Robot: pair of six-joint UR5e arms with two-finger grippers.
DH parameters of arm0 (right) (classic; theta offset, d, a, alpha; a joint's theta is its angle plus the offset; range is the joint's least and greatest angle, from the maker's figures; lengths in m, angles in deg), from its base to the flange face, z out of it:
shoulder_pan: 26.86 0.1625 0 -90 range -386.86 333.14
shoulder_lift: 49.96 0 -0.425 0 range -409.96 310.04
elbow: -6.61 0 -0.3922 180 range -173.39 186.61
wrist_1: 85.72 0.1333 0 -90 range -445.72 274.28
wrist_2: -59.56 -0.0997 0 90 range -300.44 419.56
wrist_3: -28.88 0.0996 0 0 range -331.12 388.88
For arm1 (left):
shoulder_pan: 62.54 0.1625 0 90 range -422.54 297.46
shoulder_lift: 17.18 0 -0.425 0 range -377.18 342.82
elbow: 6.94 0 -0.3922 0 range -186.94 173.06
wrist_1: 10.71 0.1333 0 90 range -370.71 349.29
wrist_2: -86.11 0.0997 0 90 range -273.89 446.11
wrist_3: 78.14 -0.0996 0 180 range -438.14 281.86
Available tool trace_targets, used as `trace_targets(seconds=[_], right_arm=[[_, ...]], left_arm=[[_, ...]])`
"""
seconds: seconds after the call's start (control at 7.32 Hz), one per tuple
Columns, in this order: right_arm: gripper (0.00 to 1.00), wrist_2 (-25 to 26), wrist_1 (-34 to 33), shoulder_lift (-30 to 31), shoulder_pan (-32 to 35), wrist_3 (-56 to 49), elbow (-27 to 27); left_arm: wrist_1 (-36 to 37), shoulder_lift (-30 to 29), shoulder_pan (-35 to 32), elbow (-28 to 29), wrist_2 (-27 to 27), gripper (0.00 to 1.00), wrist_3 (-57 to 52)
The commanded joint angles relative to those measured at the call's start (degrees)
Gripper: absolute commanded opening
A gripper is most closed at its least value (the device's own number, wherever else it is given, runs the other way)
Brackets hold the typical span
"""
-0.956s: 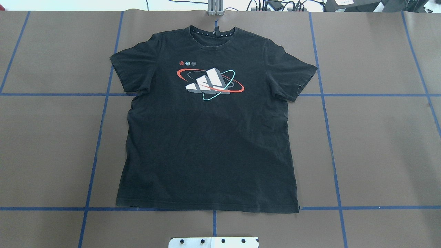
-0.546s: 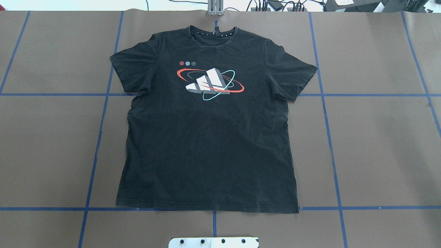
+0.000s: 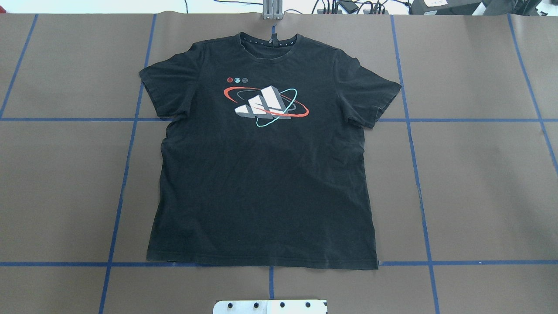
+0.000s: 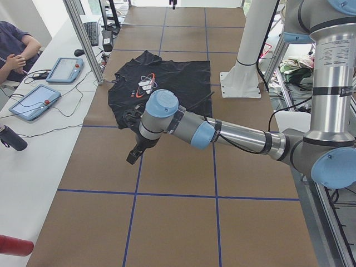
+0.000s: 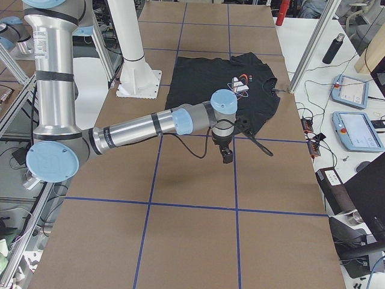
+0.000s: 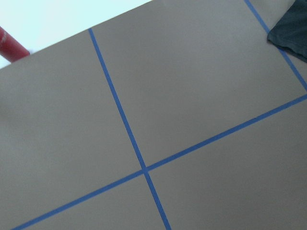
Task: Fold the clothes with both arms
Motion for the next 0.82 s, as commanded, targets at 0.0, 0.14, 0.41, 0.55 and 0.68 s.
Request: trace_targets(seconds=[0.0,0.14,0.41,0.55,0.68], right_arm=[[1.0,-0.3,-0.1,-10.3,-1.9,3.7,7.0],[1.0,-0.2,0.0,-14.7,-4.3,11.3,10.1],[1.0,0.3,2.2,-23.4,-7.4,18.8,18.3],[1.0,0.4,8.4,-26.3,-8.8,22.5,24.2],[1.0,0.6,17.1,-27.8,-10.4,29.1,29.9]], left_arm=[[-2.1,-7.1,4.6,6.6,-0.1,1.0,9.4],[-4.5,-8.3,6.5,7.0,-0.1,1.0,16.6],[-10.1,-10.8,14.2,7.4,0.2,1.0,27.6],[-10.6,-11.4,17.1,8.9,0.2,1.0,27.9],[-10.6,-12.7,17.9,10.0,0.2,1.0,28.4]])
